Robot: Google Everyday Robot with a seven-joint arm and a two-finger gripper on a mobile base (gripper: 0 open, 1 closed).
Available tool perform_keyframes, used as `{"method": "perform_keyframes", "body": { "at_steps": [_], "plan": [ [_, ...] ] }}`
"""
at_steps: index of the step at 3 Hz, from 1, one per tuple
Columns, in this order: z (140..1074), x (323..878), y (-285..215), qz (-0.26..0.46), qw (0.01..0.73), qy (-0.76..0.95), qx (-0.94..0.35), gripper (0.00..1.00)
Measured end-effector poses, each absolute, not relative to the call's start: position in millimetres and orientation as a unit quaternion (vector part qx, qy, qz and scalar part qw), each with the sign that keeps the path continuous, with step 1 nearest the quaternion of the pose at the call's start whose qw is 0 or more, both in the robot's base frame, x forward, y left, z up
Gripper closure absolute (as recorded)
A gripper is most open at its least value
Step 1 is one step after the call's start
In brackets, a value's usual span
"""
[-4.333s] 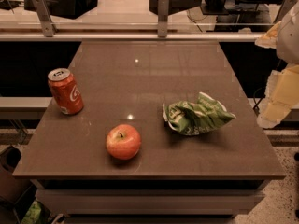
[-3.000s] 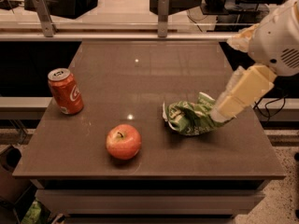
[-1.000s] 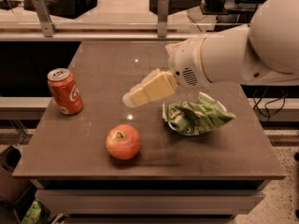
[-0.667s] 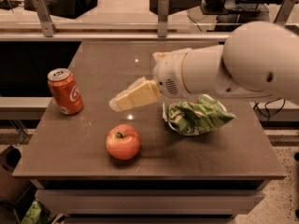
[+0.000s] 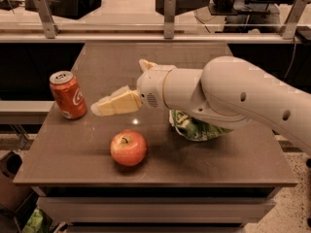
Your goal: Pick coke can
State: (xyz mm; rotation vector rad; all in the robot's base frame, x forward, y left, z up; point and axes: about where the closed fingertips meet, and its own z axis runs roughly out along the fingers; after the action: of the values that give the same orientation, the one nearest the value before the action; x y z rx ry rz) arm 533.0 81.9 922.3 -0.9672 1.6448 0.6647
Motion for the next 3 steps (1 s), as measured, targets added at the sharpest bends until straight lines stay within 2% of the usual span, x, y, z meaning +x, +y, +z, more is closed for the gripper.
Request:
{"method": "perform_keyframes", "body": {
  "at_steps": [3],
  "plan": [
    [918.5,550.2,147.7,0.325,0.543,0.646,-0.427,0.00]
  ]
}}
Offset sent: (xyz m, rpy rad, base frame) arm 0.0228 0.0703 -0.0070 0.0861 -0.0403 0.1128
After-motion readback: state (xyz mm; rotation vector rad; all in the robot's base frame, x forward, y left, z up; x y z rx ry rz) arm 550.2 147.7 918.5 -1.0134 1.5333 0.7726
